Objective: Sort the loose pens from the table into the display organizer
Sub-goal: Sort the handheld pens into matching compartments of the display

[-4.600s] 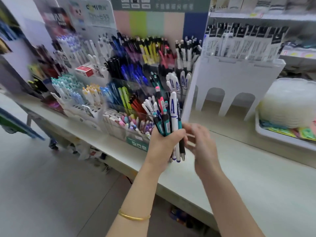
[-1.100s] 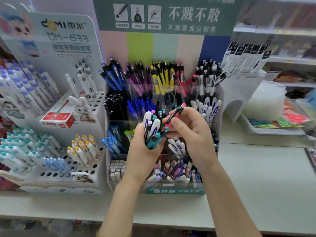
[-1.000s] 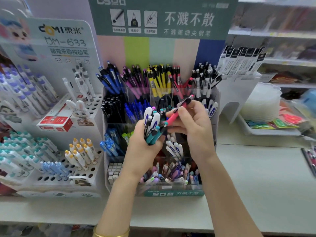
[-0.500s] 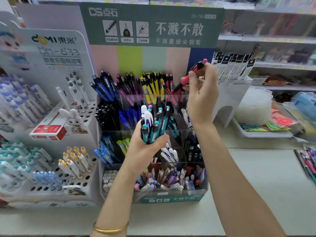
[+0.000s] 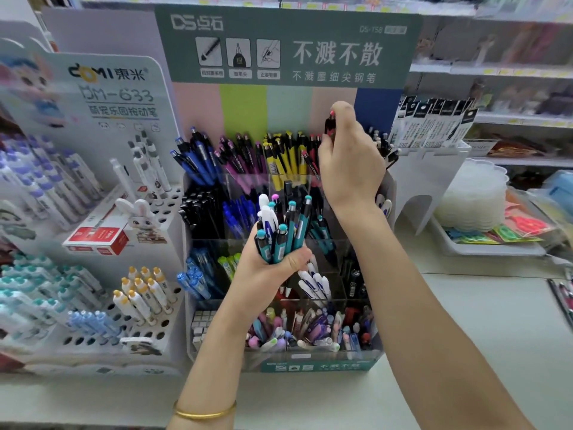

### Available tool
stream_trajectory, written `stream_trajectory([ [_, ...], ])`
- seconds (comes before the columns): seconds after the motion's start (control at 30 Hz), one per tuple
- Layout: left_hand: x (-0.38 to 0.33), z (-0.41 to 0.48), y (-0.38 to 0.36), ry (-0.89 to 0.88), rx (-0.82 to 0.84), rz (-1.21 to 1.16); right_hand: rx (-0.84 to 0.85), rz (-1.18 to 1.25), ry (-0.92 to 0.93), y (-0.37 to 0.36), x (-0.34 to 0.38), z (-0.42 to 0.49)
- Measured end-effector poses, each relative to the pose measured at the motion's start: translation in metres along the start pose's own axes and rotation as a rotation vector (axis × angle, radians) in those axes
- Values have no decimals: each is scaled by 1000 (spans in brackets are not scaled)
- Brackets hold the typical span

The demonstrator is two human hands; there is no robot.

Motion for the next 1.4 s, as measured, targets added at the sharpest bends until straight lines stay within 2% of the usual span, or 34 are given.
stream_trajectory([
  [0.13, 0, -2, 8, -23, -46, -23, 79, -162, -70, -4, -1, 5],
  [0.27, 4, 0, 11, -6, -48, -5, 154, -95, -109, -19, -8, 0],
  [0.47, 3, -1, 14, -25, -48, 24, -44, 92, -80, -8, -10, -13],
  [0.57, 3, -2, 15, -35, -52, 30, -98, 87, -39, -9, -12, -29],
  [0.73, 3, 0, 15, -39, -52, 5, -53, 58, -53, -19, -13, -22],
  [0.9, 4, 1, 17, -51, -53, -19, 41, -17, 72, -23, 0, -38],
  [1.1, 5, 2, 18, -58, -52, -39, 105, -95, -41, -30, -10, -26],
  [1.4, 2, 5, 2, -66, 12, -104, 166, -169, -3, -34, -8, -26],
])
Point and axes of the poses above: each hand's wrist, its own z-axis towards the middle knuckle, its own y-axis out of the back of the hand, x = y × z, the point moved 9 cm from there along z, towards the middle knuckle, and after that the axes turned 14 degrees about x, right-handed, at the moved point
